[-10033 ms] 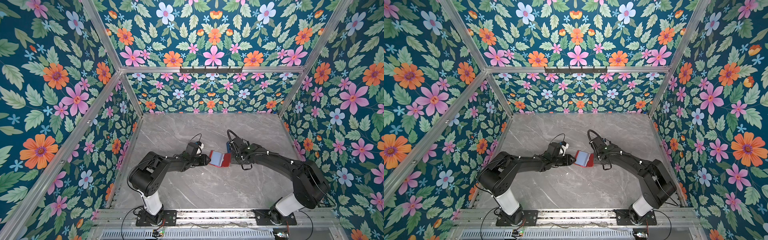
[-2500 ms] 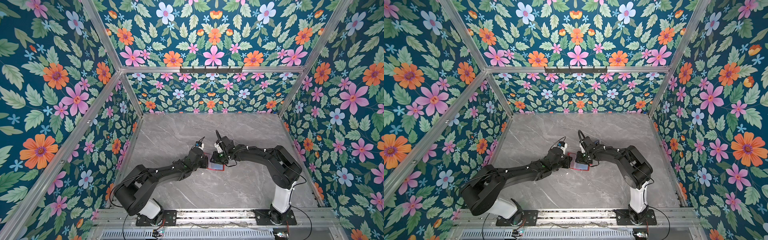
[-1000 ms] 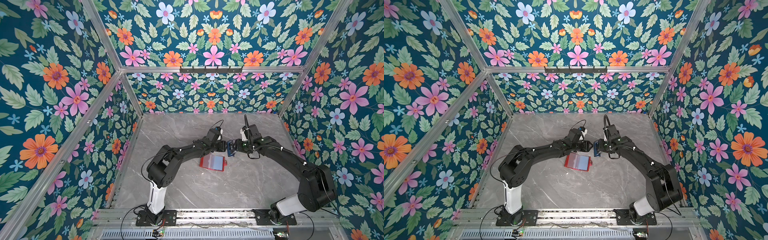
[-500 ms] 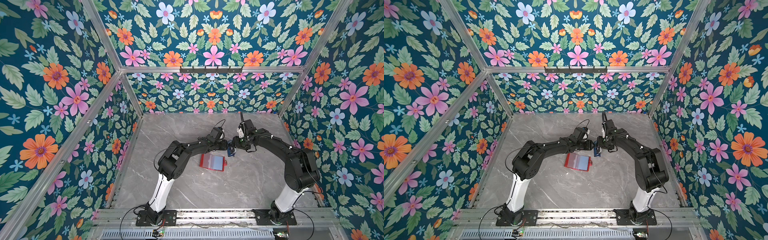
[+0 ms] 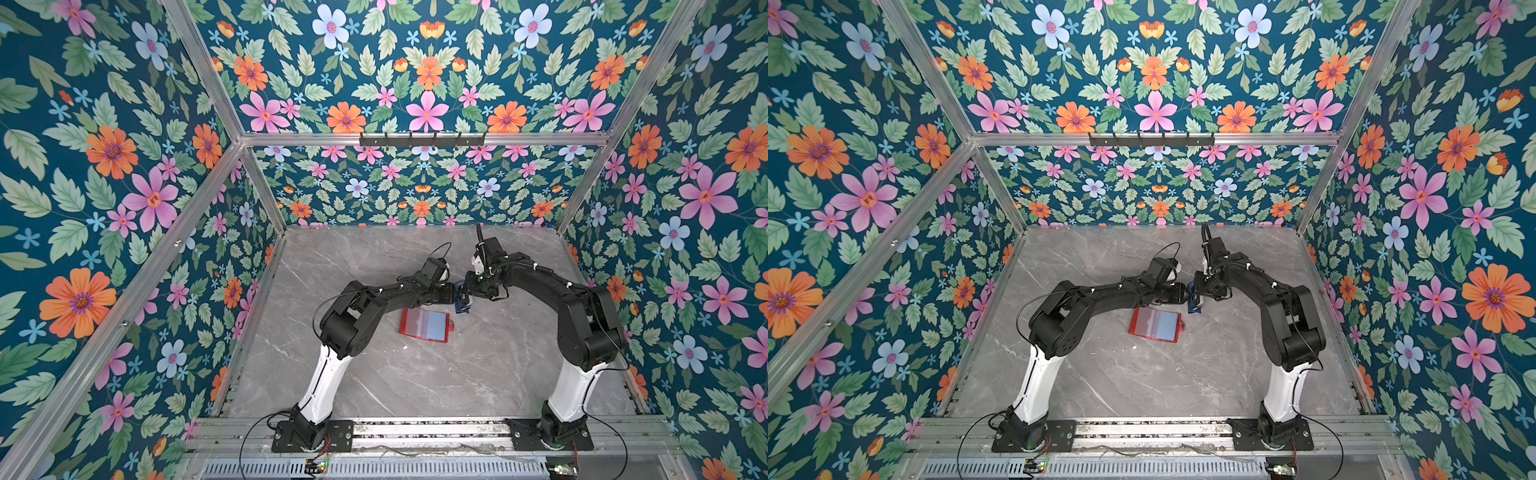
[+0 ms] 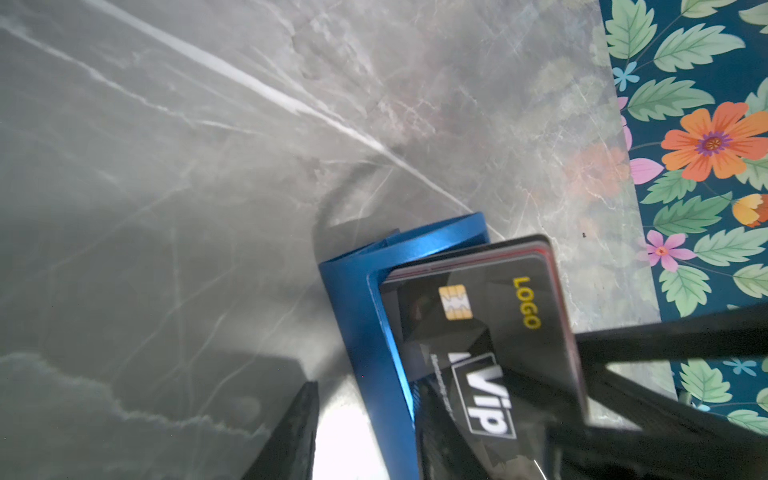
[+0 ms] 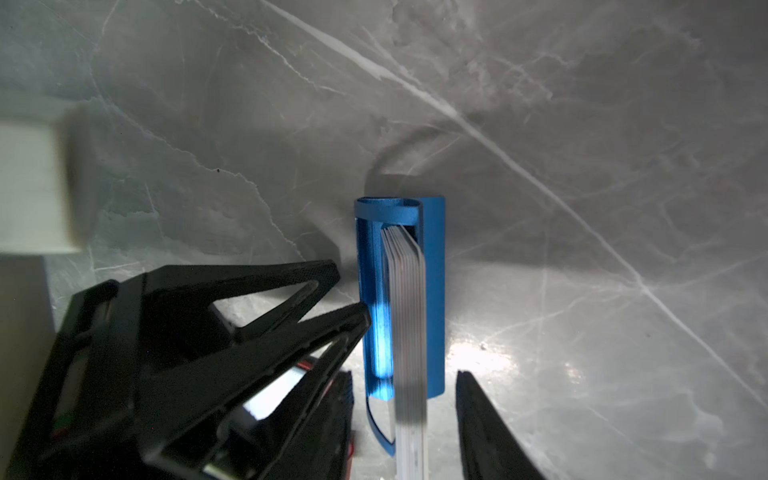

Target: Put the credit cards into the card holder

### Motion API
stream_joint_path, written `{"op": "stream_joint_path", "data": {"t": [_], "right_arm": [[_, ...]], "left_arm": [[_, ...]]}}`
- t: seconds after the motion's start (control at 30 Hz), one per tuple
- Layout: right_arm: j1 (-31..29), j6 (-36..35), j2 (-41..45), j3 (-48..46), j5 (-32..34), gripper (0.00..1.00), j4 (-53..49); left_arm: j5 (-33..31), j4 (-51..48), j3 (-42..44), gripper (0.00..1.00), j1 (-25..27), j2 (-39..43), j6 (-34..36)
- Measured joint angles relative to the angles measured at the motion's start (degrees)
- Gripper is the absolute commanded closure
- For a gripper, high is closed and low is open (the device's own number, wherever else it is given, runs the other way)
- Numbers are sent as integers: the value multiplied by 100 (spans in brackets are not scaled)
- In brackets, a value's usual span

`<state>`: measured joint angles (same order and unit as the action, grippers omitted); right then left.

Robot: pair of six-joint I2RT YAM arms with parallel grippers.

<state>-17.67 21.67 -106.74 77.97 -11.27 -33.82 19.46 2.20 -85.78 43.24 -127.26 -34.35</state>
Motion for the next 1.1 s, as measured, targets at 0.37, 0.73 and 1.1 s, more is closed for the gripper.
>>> {"op": "stream_joint_path", "data": {"t": [0.37,0.73,1.1], "right_arm": [[0,-79,-240,146,140,64,-197],[0,-149,-345,304,229,67,-352],[0,-363,-382,525,269,69,-638]], "left_arm": [[46,98,7,67,-2,-42,-144],[26,192,55,73,0,-42,-234],[7,258,101,76,7,-31,-284]]}}
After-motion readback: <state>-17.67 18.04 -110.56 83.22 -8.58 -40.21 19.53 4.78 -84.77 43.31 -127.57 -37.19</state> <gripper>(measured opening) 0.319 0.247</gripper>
